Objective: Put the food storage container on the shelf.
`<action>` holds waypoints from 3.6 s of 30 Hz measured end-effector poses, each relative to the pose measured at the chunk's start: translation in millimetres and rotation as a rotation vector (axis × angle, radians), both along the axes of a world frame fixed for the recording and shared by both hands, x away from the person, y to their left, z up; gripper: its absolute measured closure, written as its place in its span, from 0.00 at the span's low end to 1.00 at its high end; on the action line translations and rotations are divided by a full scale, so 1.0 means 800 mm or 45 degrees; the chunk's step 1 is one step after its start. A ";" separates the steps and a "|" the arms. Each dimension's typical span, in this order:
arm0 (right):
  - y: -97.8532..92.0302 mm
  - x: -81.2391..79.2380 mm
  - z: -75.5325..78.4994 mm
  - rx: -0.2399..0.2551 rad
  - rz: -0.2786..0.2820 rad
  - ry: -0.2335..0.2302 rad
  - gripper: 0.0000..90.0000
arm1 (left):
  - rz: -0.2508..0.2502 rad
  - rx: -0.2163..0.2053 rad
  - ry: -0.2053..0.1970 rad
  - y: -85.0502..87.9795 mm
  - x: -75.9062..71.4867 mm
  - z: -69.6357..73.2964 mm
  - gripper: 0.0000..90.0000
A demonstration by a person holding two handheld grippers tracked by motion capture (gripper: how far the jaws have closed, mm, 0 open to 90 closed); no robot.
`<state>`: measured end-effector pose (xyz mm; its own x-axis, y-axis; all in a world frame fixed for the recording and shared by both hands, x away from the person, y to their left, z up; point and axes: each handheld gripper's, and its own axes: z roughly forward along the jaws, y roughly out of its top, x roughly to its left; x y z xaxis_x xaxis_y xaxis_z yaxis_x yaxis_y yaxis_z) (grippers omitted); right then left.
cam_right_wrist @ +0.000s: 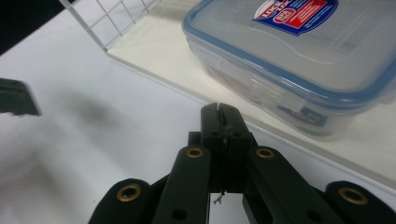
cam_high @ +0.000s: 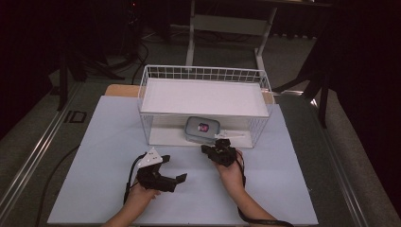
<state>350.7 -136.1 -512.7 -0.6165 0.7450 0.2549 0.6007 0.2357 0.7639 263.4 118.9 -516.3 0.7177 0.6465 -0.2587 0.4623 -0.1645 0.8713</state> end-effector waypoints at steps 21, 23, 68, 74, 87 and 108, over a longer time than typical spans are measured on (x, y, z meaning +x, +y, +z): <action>0.016 0.048 -0.013 -0.062 -0.136 -0.047 1.00 | 0.034 0.009 -0.046 0.007 -0.004 -0.004 0.03; 0.016 0.052 -0.017 -0.056 -0.150 -0.046 1.00 | 0.035 0.005 -0.044 0.008 -0.003 -0.005 0.03; 0.009 0.013 0.006 0.004 -0.144 -0.149 0.36 | -0.044 0.023 -0.077 -0.003 -0.008 0.007 0.03; -0.002 -0.008 0.016 0.071 -0.035 -0.142 0.16 | -0.075 0.007 -0.121 -0.002 -0.007 0.028 0.03; -0.017 -0.041 0.031 0.124 0.124 -0.208 0.16 | -0.148 -0.088 -0.158 0.020 -0.011 0.043 0.03; -0.075 -0.104 0.048 0.127 0.179 -0.265 0.18 | -0.193 -0.045 -0.158 0.049 -0.039 0.041 0.03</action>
